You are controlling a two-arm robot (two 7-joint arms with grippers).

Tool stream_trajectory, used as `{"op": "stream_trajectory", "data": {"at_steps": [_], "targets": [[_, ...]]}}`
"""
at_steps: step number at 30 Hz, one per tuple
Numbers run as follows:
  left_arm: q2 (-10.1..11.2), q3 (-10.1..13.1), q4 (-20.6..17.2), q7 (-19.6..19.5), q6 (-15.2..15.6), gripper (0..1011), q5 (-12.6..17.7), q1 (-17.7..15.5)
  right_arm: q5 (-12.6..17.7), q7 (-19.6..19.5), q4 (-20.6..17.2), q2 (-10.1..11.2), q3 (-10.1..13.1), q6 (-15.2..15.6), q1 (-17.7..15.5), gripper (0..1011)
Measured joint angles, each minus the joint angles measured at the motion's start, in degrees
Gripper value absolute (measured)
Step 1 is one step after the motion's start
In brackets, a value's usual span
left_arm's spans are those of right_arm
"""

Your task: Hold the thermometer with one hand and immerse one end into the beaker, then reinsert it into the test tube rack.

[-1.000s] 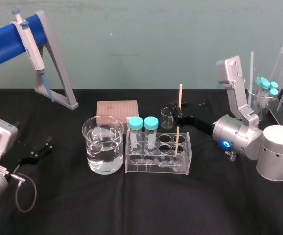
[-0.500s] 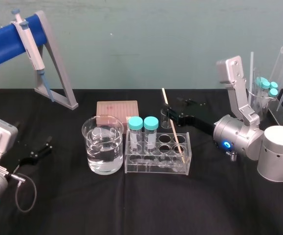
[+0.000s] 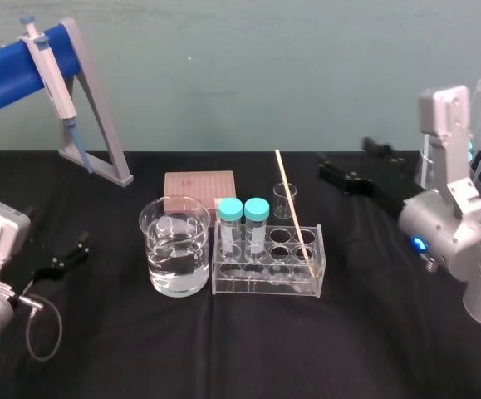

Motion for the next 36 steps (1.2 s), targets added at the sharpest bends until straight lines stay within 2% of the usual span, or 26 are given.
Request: {"op": "stream_trajectory", "data": {"at_steps": [2,3,5,6,7,10,15,19,36], "targets": [[0.0,0.0,0.0,0.0,0.0,1004,0.0,0.0,-1.2,-2.89,-1.32,-0.25,1.09,-0.69,-1.71,968],[0.0,0.0,0.0,0.0,0.0,1004,0.0,0.0,-2.51,-5.92,-2.15,-0.75,2.02,-1.52,-3.37,1003],[0.0,0.0,0.0,0.0,0.0,1004,0.0,0.0,-4.52,-9.82,-2.45,-1.68,3.01,-2.8,-5.39,1003],[0.0,0.0,0.0,0.0,0.0,1004,0.0,0.0,-4.52,-9.82,-2.45,-1.68,3.01,-2.8,-5.39,1003],[0.0,0.0,0.0,0.0,0.0,1004,0.0,0.0,-5.83,-11.99,-2.04,-2.4,3.35,-3.72,-6.25,1003],[0.0,0.0,0.0,0.0,0.0,1004,0.0,0.0,-8.04,-14.42,0.44,-3.66,3.35,-5.53,-6.78,1003],[0.0,0.0,0.0,0.0,0.0,1004,0.0,0.0,-8.86,-14.9,6.98,-5.97,3.14,-7.85,-6.35,1003],[0.0,0.0,0.0,0.0,0.0,1003,0.0,0.0,-8.0,-13.36,10.48,-7.18,3.37,-8.0,-6.2,1003],[0.0,0.0,0.0,0.0,0.0,1004,0.0,0.0,-8.12,-13.46,9.6,-6.83,3.22,-8.01,-6.12,1003]]}}
